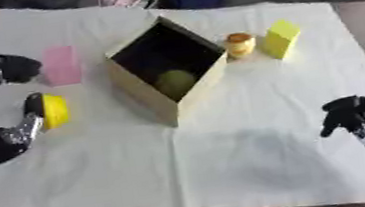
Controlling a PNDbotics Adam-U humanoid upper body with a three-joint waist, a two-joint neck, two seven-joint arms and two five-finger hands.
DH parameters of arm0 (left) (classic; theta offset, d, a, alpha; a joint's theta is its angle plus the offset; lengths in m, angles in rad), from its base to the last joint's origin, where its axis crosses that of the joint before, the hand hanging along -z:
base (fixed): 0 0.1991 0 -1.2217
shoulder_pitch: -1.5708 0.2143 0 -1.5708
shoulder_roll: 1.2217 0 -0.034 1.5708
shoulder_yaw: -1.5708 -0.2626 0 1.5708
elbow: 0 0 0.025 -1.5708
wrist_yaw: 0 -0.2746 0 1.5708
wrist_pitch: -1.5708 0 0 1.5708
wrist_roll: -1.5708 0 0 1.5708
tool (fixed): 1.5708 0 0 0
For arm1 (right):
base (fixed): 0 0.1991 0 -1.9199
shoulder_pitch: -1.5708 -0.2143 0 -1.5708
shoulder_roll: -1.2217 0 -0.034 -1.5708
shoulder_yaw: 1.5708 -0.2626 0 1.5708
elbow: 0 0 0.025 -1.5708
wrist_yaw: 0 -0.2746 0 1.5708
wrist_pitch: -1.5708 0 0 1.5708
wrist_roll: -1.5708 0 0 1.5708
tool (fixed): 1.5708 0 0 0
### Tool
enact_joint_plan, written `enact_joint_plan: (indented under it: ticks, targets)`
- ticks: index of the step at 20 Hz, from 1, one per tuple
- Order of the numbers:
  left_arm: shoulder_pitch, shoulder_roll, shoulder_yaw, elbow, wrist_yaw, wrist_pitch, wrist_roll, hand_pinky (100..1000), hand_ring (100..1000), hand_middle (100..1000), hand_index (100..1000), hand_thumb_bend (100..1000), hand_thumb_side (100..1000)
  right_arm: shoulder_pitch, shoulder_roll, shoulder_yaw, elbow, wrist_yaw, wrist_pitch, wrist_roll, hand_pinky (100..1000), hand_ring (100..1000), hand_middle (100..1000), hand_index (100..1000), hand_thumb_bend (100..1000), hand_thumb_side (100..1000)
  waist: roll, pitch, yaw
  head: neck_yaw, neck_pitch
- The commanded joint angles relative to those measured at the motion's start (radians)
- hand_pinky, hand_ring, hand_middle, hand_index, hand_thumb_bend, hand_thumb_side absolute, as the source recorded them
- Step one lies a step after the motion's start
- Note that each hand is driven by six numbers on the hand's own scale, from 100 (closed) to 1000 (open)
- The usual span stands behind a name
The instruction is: Pick up objects on the table and place them in the box.
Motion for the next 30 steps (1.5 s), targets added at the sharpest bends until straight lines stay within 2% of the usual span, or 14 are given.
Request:
enact_joint_plan:
  ticks: [1, 2, 3, 4, 7, 14, 19, 24, 29, 30]
  targets:
    - [-0.014, 0.123, 0.004, -0.020, -0.125, 0.063, -0.069, 796, 775, 762, 876, 100, 257, -0.006, -0.024, -0.006, -0.020, -0.010, -0.001, 0.000, 542, 507, 517, 723, 100, 578, 0.022, -0.014, -0.005, -0.001, -0.013]
    - [-0.021, 0.144, -0.006, -0.019, -0.151, 0.089, -0.090, 799, 777, 766, 882, 100, 264, -0.006, -0.025, -0.004, -0.020, -0.010, -0.001, 0.001, 542, 507, 517, 723, 100, 578, 0.023, -0.014, -0.008, 0.000, -0.013]
    - [-0.033, 0.160, -0.018, -0.013, -0.175, 0.114, -0.114, 805, 781, 770, 889, 100, 203, -0.006, -0.025, -0.003, -0.020, -0.011, -0.001, 0.003, 542, 507, 517, 723, 100, 576, 0.023, -0.015, -0.011, 0.001, -0.014]
    - [-0.050, 0.176, -0.034, 0.000, -0.199, 0.132, -0.141, 810, 785, 779, 896, 100, 286, -0.006, -0.025, -0.001, -0.019, -0.012, -0.001, 0.004, 542, 507, 517, 723, 100, 576, 0.023, -0.016, -0.015, 0.003, -0.014]
    - [-0.112, 0.199, -0.082, 0.064, -0.277, 0.148, -0.211, 824, 794, 795, 911, 100, 310, -0.004, -0.027, 0.002, -0.017, -0.014, -0.003, 0.008, 542, 507, 517, 723, 100, 577, 0.022, -0.019, -0.025, 0.007, -0.013]
    - [-0.246, 0.157, -0.157, 0.276, -0.404, 0.132, -0.290, 837, 797, 817, 927, 100, 339, 0.000, -0.026, 0.004, -0.014, -0.018, -0.003, 0.012, 542, 507, 517, 723, 100, 583, 0.021, -0.022, -0.042, 0.013, -0.010]
    - [-0.308, 0.112, -0.185, 0.403, -0.456, 0.100, -0.307, 834, 791, 821, 928, 100, 340, 0.003, -0.023, 0.004, -0.014, -0.021, 0.000, 0.012, 542, 507, 517, 723, 100, 589, 0.021, -0.024, -0.049, 0.016, -0.010]
    - [-0.328, 0.084, -0.203, 0.470, -0.453, 0.065, -0.339, 828, 786, 817, 922, 100, 342, 0.005, -0.021, 0.003, -0.014, -0.022, 0.002, 0.011, 542, 505, 517, 722, 100, 594, 0.020, -0.023, -0.053, 0.018, -0.010]
    - [-0.329, 0.072, -0.209, 0.493, -0.438, 0.044, -0.386, 821, 779, 810, 918, 100, 342, 0.005, -0.020, 0.003, -0.015, -0.023, 0.003, 0.011, 542, 503, 516, 722, 100, 597, 0.019, -0.021, -0.054, 0.018, -0.010]
    - [-0.328, 0.071, -0.210, 0.494, -0.435, 0.040, -0.395, 817, 774, 805, 916, 100, 365, 0.005, -0.019, 0.003, -0.015, -0.022, 0.004, 0.011, 543, 503, 516, 722, 100, 597, 0.019, -0.020, -0.054, 0.019, -0.010]
